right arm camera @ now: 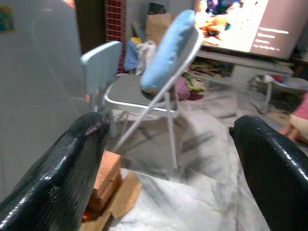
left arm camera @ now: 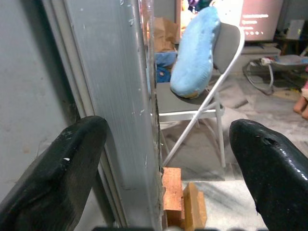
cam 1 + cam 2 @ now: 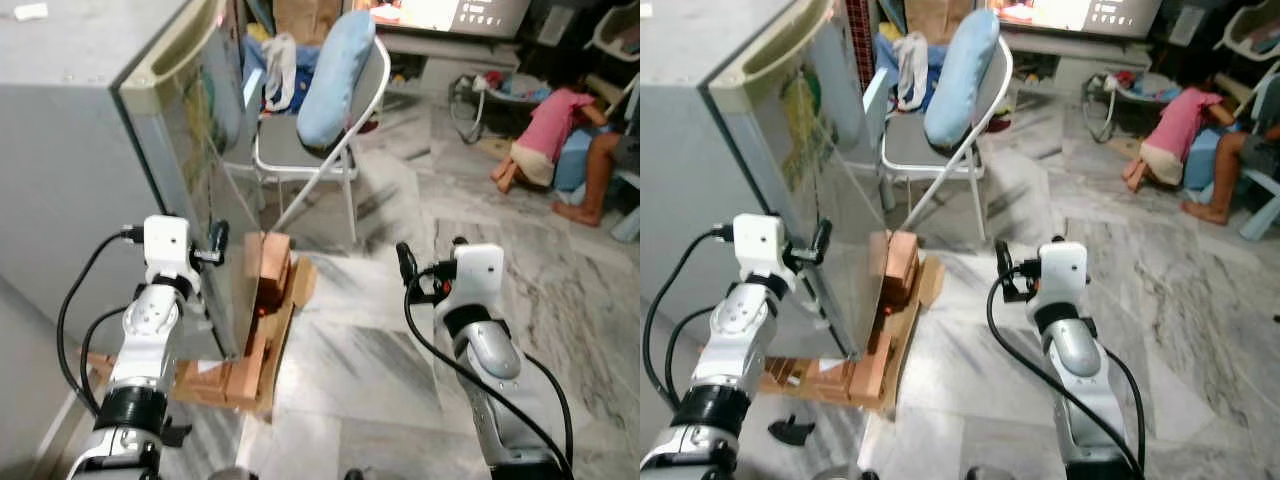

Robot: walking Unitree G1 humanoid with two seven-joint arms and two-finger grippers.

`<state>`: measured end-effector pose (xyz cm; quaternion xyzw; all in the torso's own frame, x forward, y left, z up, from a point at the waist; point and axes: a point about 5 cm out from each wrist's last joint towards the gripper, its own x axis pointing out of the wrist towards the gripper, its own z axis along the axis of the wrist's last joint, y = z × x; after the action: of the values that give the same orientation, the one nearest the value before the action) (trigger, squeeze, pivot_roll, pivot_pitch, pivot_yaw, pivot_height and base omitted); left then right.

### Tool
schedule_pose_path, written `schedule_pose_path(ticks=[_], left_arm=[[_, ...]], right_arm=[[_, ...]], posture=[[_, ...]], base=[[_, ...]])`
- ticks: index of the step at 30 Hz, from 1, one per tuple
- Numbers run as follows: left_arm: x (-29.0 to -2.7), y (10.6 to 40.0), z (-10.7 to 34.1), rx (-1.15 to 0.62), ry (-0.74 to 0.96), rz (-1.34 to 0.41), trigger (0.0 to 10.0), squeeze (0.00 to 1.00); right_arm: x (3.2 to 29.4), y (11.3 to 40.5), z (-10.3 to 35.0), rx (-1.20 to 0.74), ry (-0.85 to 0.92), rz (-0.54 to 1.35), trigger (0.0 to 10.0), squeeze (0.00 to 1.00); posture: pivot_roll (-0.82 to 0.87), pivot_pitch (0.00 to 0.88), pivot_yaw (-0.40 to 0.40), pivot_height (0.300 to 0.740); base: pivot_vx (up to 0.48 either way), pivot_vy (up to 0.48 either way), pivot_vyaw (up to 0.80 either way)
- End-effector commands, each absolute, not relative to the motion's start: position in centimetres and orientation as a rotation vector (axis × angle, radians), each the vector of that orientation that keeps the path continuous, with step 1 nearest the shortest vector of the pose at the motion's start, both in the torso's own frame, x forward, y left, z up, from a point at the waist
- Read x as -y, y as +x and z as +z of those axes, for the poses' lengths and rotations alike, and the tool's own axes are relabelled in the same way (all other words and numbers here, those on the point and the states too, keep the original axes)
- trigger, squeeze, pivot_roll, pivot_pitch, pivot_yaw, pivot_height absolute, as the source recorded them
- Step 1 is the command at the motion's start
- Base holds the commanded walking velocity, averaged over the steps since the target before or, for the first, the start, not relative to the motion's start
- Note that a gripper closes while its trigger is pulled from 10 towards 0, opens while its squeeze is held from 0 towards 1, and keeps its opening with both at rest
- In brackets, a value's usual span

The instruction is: Restocking fridge

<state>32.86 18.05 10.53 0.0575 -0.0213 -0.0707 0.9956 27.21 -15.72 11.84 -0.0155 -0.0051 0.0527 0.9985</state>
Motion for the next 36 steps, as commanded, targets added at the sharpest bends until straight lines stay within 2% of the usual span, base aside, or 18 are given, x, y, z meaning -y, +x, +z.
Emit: schedule_pose_path(ticks=[1,4,5,7,8,9,12,17,20,25,28,29,34,35,36], left_arm=[[-15.6,33.9,12.4,0.121,0.157,-0.264,10.0,0.0],[-13.4,35.6,13.1,0.115,0.194,-0.346,10.0,0.0],[-13.4,35.6,13.1,0.115,0.194,-0.346,10.0,0.0],[-11.6,36.1,13.2,0.106,0.216,-0.425,10.0,0.0],[-10.4,36.1,13.3,0.109,0.233,-0.494,10.0,0.0],[-7.6,35.7,13.8,0.135,0.253,-0.631,10.0,0.0],[-2.8,34.3,14.6,0.188,0.204,-0.814,10.0,0.0],[-0.9,32.9,13.5,0.193,0.222,-0.894,10.0,0.0],[-3.1,33.5,12.0,0.137,0.251,-0.801,10.0,0.0],[-9.7,35.0,11.3,0.094,0.289,-0.539,10.0,0.0],[-12.1,35.2,11.1,0.078,0.27,-0.434,10.0,0.0],[-13.9,34.9,10.9,0.076,0.251,-0.36,10.0,0.0],[-16.9,33.6,9.7,0.057,0.239,-0.255,10.0,0.0],[-18.5,32.6,9.3,0.061,0.224,-0.184,10.0,0.0],[-18.5,32.6,9.3,0.061,0.224,-0.184,10.0,0.0]], right_arm=[[15.7,27.4,12.5,0.032,-0.034,0.105,10.0,0.0],[15.9,27.5,12.6,0.038,-0.031,0.094,10.0,0.0],[15.9,27.5,12.6,0.038,-0.031,0.094,10.0,0.0],[16.0,27.2,12.6,0.038,-0.03,0.092,10.0,0.0],[16.0,27.0,12.6,0.037,-0.03,0.092,10.0,0.0],[16.1,26.7,12.5,0.035,-0.029,0.092,10.0,0.0],[16.1,26.4,12.3,0.03,-0.028,0.092,10.0,0.0],[16.0,26.5,12.6,0.036,-0.022,0.091,10.0,0.0],[15.9,26.7,12.8,0.041,-0.004,0.09,10.0,0.0],[15.7,26.6,12.7,0.041,-0.002,0.098,10.0,0.0],[15.5,26.4,12.6,0.037,0.004,0.099,10.0,0.0],[15.5,26.2,12.6,0.034,0.006,0.099,10.0,0.0],[15.7,25.5,12.1,0.016,0.01,0.092,10.0,0.0],[15.9,25.0,11.9,0.003,0.009,0.083,10.0,0.0],[15.9,25.0,11.9,0.003,0.009,0.083,10.0,0.0]], posture=[[-0.03,0.045,-0.04,0.74],[-0.03,0.035,-0.036,0.74],[-0.03,0.035,-0.036,0.74],[-0.03,0.029,-0.039,0.74],[-0.03,0.029,-0.039,0.74],[-0.02,0.025,-0.04,0.74],[-0.02,0.018,-0.04,0.74],[-0.03,0.016,-0.037,0.74],[-0.02,0.018,-0.034,0.74],[0.0,0.023,-0.032,0.74],[0.0,0.021,-0.03,0.74],[0.0,0.021,-0.028,0.74],[-0.01,0.017,-0.017,0.74],[-0.01,0.014,-0.011,0.74],[-0.01,0.014,-0.011,0.74]], base=[[0.0,0.0,0.0],[0.0,0.0,0.0],[0.0,0.0,0.0],[0.0,0.0,0.0],[0.0,0.0,0.0],[0.0,0.0,0.0],[0.0,0.0,0.0],[0.0,0.0,0.0],[0.0,0.0,-0.53],[0.0,0.0,-0.8],[0.0,0.0,-0.8],[0.0,0.0,-0.8],[0.0,0.0,-0.8],[0.0,0.0,-0.8],[0.0,0.0,-0.8]])
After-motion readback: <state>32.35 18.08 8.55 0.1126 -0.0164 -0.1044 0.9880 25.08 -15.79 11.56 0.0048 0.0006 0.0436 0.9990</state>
